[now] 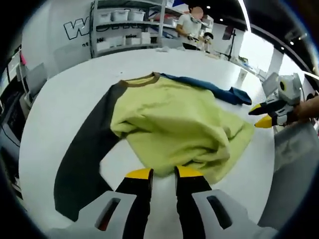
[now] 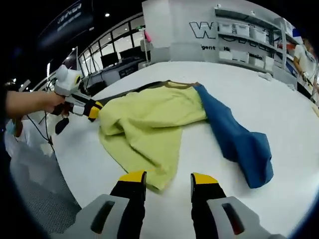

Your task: Fold the garment on the visible template until the final outline fits inside the template.

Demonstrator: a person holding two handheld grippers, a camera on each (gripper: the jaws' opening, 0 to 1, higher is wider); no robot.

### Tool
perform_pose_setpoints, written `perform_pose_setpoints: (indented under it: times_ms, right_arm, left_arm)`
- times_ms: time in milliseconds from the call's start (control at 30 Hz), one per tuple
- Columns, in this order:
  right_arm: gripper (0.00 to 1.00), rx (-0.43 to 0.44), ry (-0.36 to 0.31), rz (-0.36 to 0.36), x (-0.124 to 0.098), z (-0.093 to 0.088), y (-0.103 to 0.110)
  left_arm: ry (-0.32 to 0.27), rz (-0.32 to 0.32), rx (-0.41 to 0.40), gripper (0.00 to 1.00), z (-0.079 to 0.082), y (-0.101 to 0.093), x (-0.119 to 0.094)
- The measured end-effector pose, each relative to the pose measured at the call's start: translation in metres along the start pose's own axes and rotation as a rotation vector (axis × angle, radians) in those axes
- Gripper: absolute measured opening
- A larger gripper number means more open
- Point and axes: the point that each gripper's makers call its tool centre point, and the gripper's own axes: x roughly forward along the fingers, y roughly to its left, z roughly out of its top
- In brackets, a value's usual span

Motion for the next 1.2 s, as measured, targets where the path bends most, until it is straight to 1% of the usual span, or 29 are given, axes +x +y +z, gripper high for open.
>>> perform_pose_setpoints:
  times_ms: [133, 267, 300, 533, 600, 733, 833, 933, 1200]
  right_arm:
    - [0.27, 0.000, 0.011, 0.003, 0.003, -0.005, 0.005]
    - [0.18, -0.007, 0.017, 0.004, 0.006, -0.007, 0.008]
    - [0.18, -0.007, 0.014, 0.004, 0.007, -0.007, 0.009]
    - [0.18, 0.005, 0.040, 0.009, 0.016, -0.012, 0.012]
    - [0.17, -0.007, 0.032, -0.001, 0.015, -0.010, 0.012]
    - [0.15, 0.006, 0.034, -0.001, 0.017, -0.008, 0.013]
    - [0.11, 0.006, 0.036, -0.005, 0.018, -0.008, 0.012]
    - [0.00, 0.009, 0.032, -0.006, 0.018, -0.008, 0.011]
    - [0.00, -0.008, 0.012, 0.003, 0.014, -0.001, 0.011]
  left_arm:
    - [0.009, -0.005, 0.005, 0.22, -0.003, -0.001, 0.002]
    - [0.009, -0.004, 0.002, 0.21, -0.002, -0.002, 0.003]
    - [0.009, -0.003, 0.005, 0.21, -0.002, -0.003, 0.003]
    - [0.002, -0.003, -0.002, 0.17, -0.002, -0.005, 0.009]
    - [0.001, -0.003, -0.004, 0.17, -0.001, -0.006, 0.011]
    - [-0.004, 0.003, -0.005, 0.16, 0.000, -0.007, 0.013]
    - [-0.006, 0.002, -0.015, 0.14, 0.001, -0.007, 0.015]
    - [-0.011, -0.001, -0.020, 0.11, 0.002, -0.008, 0.014]
    - [-0.025, 0.000, -0.020, 0.08, 0.002, -0.007, 0.009]
